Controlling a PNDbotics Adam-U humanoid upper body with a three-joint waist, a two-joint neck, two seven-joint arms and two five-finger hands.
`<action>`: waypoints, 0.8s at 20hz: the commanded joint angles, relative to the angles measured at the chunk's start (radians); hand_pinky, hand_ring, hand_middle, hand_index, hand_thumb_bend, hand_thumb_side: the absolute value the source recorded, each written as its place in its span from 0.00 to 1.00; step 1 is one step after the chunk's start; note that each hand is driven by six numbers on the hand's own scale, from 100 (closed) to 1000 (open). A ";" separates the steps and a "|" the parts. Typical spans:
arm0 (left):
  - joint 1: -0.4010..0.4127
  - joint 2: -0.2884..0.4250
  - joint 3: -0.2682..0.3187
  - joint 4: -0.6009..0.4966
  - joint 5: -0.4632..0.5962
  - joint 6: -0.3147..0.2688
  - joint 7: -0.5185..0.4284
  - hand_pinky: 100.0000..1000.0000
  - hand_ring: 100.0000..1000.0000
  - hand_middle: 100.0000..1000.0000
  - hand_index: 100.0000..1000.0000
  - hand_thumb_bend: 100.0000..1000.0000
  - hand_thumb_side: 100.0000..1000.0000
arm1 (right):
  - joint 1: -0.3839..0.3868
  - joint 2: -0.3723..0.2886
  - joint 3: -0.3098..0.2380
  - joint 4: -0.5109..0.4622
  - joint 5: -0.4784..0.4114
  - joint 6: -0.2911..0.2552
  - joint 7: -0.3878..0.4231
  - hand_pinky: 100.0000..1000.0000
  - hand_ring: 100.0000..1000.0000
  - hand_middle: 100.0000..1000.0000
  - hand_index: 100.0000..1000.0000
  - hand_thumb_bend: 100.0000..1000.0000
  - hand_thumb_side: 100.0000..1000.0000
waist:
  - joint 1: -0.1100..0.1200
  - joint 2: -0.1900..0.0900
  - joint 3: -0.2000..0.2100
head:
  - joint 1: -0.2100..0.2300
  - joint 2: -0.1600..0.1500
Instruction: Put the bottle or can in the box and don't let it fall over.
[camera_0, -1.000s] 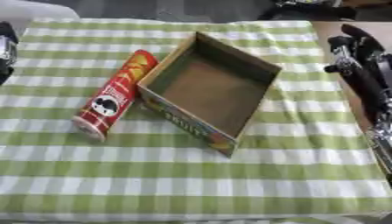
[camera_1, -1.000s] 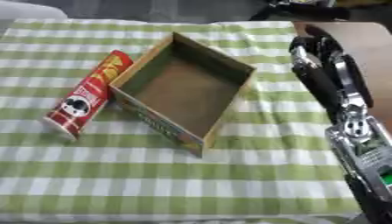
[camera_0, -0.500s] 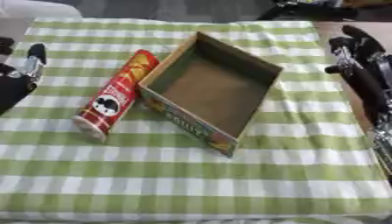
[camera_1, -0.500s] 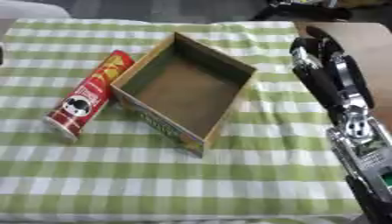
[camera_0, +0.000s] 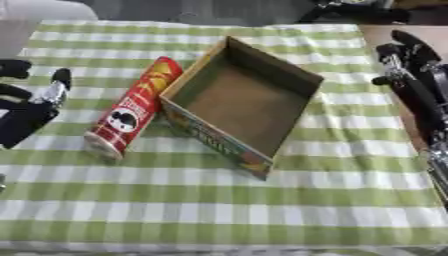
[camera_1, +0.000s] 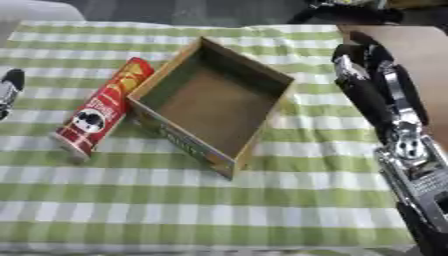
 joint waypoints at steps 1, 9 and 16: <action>-0.003 0.025 -0.002 -0.021 -0.007 0.000 -0.041 0.59 0.60 0.66 0.75 0.37 0.43 | -0.004 -0.026 -0.005 -0.023 -0.002 0.002 0.000 0.64 0.91 0.77 0.93 0.00 0.63 | 0.001 -0.030 0.000 | 0.005 -0.003; 0.005 0.017 -0.028 -0.021 -0.031 -0.006 -0.136 0.60 0.61 0.67 0.74 0.37 0.37 | -0.002 -0.024 -0.005 -0.023 -0.003 0.003 -0.001 0.64 0.91 0.77 0.93 0.00 0.63 | 0.000 -0.031 -0.001 | 0.008 -0.002; -0.004 -0.001 -0.043 -0.021 -0.053 -0.003 -0.181 0.60 0.60 0.66 0.74 0.39 0.37 | 0.001 -0.022 -0.004 -0.022 -0.004 0.005 -0.001 0.65 0.91 0.77 0.93 0.00 0.63 | 0.002 -0.031 -0.002 | 0.009 -0.001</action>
